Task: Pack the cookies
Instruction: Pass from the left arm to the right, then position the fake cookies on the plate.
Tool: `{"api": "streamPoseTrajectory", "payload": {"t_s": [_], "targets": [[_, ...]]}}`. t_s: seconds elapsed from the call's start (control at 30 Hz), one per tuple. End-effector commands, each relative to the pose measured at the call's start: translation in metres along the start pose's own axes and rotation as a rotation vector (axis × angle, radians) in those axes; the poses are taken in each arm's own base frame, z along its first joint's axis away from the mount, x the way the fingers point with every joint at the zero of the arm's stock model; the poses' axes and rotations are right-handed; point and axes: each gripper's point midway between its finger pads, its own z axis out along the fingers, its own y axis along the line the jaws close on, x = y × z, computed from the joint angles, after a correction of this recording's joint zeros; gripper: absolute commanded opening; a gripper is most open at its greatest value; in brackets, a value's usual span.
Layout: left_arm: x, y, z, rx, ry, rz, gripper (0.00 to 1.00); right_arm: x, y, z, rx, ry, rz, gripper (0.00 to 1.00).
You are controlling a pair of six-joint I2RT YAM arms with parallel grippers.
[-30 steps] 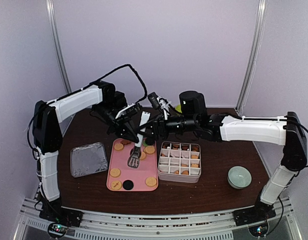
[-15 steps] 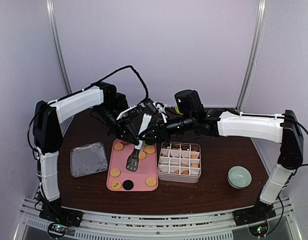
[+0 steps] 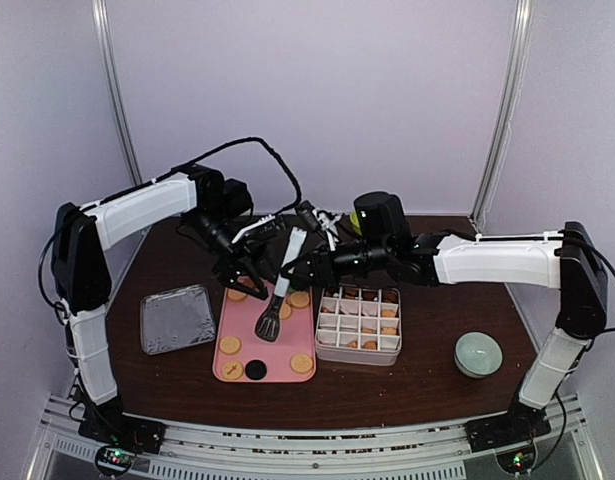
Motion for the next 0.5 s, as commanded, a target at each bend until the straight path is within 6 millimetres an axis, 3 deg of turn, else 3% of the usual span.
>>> {"api": "streamPoseTrajectory", "payload": {"t_s": [0.0, 0.13, 0.17, 0.2, 0.47], "targets": [[0.001, 0.034, -0.023, -0.283, 0.047, -0.021, 0.69, -0.028, -0.004, -0.015, 0.111, -0.111, -0.049, 0.14], [0.013, 0.051, -0.056, -0.425, 0.045, -0.131, 0.76, -0.03, -0.018, -0.017, 0.23, -0.129, -0.073, 0.16], [0.015, 0.053, -0.065, -0.452, 0.032, -0.156, 0.91, -0.031, -0.022, -0.017, 0.261, -0.136, -0.079, 0.16], [0.02, 0.056, -0.075, -0.486, 0.027, -0.178, 0.97, -0.032, -0.025, -0.017, 0.29, -0.142, -0.09, 0.16], [0.063, 0.071, -0.149, -0.824, 0.062, -0.316, 0.98, -0.027, -0.041, -0.001, 0.527, -0.171, -0.168, 0.16]]}}
